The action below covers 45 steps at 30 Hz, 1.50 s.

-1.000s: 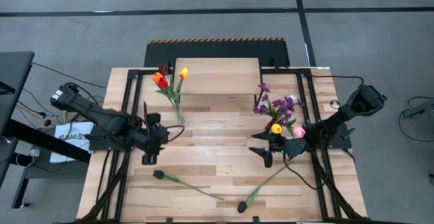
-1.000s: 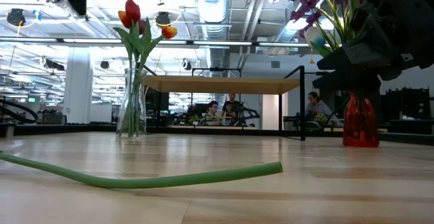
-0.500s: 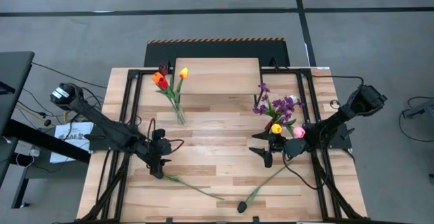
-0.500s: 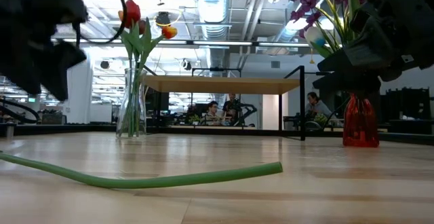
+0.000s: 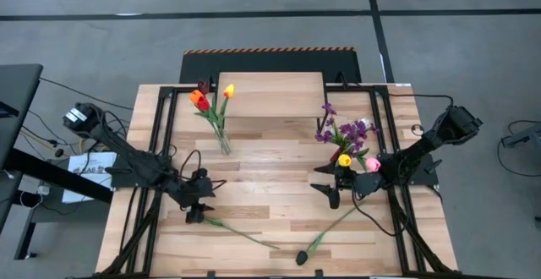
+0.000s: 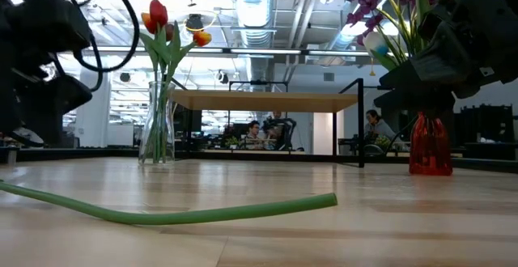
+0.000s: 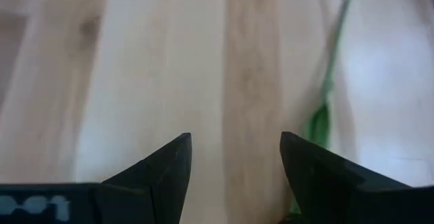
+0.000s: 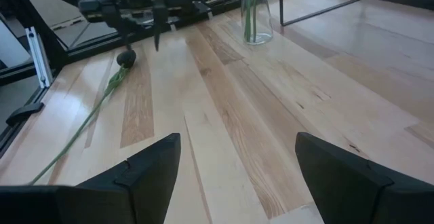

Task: Pick and place flowers into a vace then onto a shelf
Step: Put the left black flower into the transparent vase

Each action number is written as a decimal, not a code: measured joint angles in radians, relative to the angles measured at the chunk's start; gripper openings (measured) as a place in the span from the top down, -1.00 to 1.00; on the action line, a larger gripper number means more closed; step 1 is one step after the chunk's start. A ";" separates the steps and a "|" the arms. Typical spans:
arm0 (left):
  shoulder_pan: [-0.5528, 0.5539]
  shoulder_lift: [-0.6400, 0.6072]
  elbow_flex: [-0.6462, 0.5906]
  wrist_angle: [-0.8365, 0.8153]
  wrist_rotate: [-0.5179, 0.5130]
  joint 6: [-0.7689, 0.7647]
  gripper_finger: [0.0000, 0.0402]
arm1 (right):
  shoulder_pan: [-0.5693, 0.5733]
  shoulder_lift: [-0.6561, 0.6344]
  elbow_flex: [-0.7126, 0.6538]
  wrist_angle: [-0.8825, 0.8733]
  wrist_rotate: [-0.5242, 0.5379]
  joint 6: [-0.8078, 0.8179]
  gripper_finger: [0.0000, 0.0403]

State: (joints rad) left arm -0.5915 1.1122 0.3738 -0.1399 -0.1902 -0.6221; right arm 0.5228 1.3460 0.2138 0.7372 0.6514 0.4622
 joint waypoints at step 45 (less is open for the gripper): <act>-0.119 0.003 0.000 0.027 -0.005 -0.100 -0.07 | 0.000 0.000 0.000 0.003 0.000 0.002 -0.42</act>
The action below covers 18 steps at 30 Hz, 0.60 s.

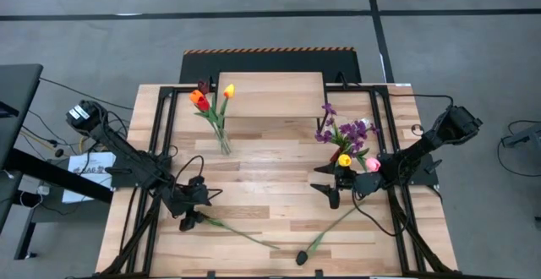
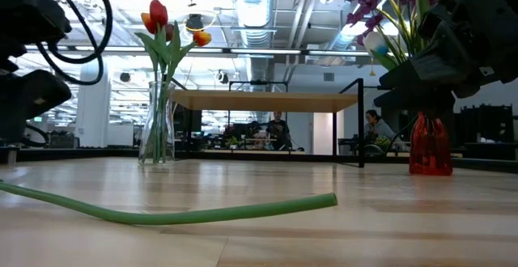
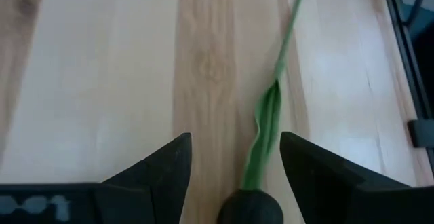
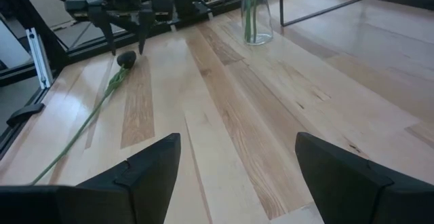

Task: Pick and place flowers into a vace then onto a shelf
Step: Put the left black flower into the transparent vase

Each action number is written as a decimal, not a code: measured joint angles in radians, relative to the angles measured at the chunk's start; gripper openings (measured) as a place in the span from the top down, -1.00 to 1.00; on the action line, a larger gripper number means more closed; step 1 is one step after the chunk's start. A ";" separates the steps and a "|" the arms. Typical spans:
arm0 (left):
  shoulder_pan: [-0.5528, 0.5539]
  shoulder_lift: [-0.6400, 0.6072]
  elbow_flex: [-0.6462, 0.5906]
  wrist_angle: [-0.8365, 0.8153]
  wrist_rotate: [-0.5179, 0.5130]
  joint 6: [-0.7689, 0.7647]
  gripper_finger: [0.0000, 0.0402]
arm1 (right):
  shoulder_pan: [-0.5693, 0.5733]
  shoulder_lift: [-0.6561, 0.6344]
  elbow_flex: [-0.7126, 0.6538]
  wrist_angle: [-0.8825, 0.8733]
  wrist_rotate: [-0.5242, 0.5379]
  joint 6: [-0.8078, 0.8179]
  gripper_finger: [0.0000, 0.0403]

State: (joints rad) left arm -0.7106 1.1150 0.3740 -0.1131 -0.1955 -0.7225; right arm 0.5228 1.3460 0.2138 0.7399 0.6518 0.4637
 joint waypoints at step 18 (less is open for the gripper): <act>-0.036 0.276 0.058 0.095 0.124 0.030 -0.07 | 0.000 0.000 0.000 0.002 0.000 0.015 -0.42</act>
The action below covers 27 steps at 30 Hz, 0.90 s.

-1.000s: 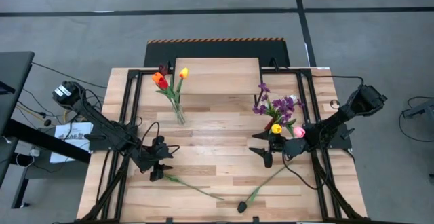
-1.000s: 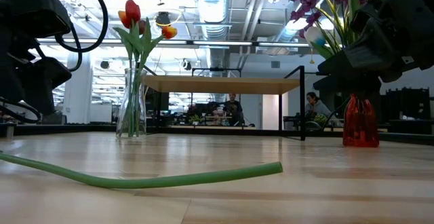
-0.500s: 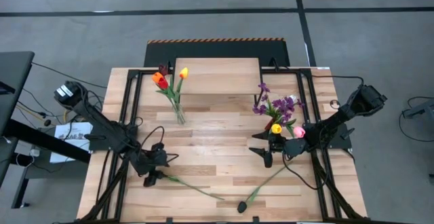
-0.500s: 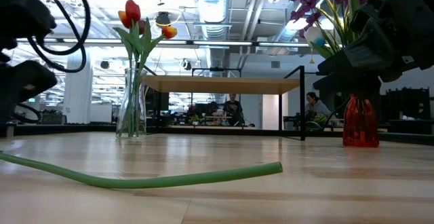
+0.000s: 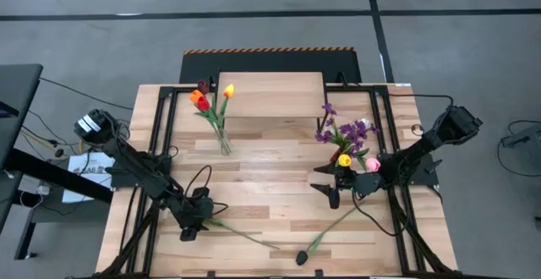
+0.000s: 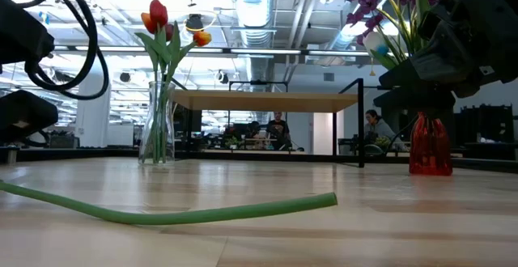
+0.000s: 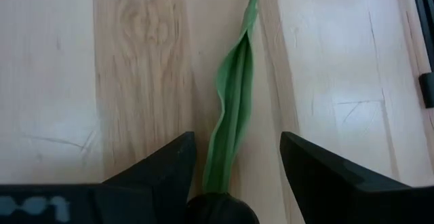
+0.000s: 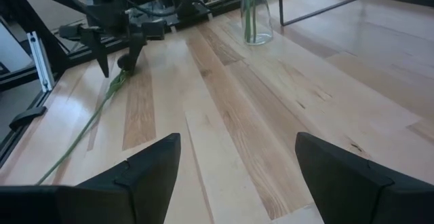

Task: Pick and place flowers into a vace then onto a shelf
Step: Put the left black flower into the transparent vase

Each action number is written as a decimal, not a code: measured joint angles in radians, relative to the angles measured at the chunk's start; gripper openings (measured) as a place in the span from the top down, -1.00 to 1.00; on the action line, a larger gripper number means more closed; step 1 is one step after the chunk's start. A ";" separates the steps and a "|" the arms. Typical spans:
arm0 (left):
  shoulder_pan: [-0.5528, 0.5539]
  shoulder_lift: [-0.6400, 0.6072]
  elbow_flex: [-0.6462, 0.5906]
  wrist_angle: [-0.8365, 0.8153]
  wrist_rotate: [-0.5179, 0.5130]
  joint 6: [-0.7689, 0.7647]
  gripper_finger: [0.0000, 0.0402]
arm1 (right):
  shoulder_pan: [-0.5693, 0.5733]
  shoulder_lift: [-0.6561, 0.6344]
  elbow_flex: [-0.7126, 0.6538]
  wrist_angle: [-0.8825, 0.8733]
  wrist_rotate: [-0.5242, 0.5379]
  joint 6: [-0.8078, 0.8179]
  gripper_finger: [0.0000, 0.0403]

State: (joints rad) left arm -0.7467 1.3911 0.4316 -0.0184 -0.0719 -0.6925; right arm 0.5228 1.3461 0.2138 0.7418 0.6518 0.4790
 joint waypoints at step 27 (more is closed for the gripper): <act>0.029 0.003 0.078 -0.274 0.044 0.061 0.83 | 0.000 0.000 0.000 -0.001 -0.001 0.048 -0.42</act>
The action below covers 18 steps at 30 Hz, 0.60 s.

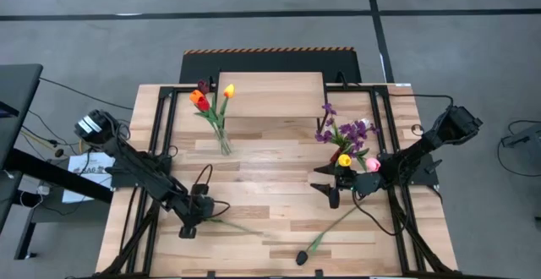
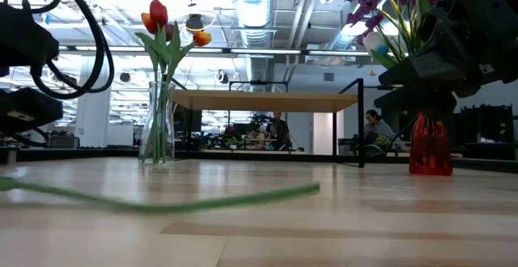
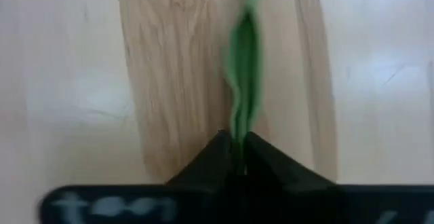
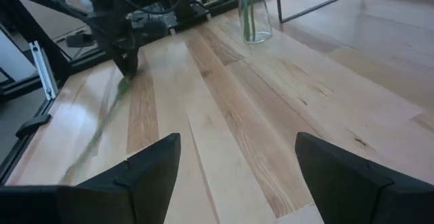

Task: Pick and place flowers into a vace then onto a shelf
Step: Put the left black flower into the transparent vase

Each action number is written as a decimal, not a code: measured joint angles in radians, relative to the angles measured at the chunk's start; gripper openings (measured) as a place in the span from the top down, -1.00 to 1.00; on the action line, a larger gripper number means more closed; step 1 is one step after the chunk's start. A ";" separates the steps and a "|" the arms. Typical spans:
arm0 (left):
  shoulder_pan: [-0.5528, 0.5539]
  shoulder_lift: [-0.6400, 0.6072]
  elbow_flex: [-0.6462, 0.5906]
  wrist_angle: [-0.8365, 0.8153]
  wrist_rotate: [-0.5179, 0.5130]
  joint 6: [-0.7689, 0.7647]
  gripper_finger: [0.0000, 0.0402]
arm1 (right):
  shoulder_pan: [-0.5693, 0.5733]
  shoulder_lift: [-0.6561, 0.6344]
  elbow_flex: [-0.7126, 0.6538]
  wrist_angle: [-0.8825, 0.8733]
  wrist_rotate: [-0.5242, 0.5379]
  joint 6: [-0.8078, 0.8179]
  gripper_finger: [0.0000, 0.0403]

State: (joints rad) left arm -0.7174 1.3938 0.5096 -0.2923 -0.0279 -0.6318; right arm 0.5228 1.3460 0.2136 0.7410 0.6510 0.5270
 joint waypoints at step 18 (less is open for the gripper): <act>0.002 0.002 0.642 -0.986 -0.653 0.294 0.96 | 0.000 0.000 0.000 -0.006 0.000 -0.003 -0.42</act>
State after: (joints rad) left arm -0.7154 1.3956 1.1517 -1.2779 -0.6805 -0.3375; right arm 0.5232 1.3463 0.2138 0.7353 0.6510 0.5242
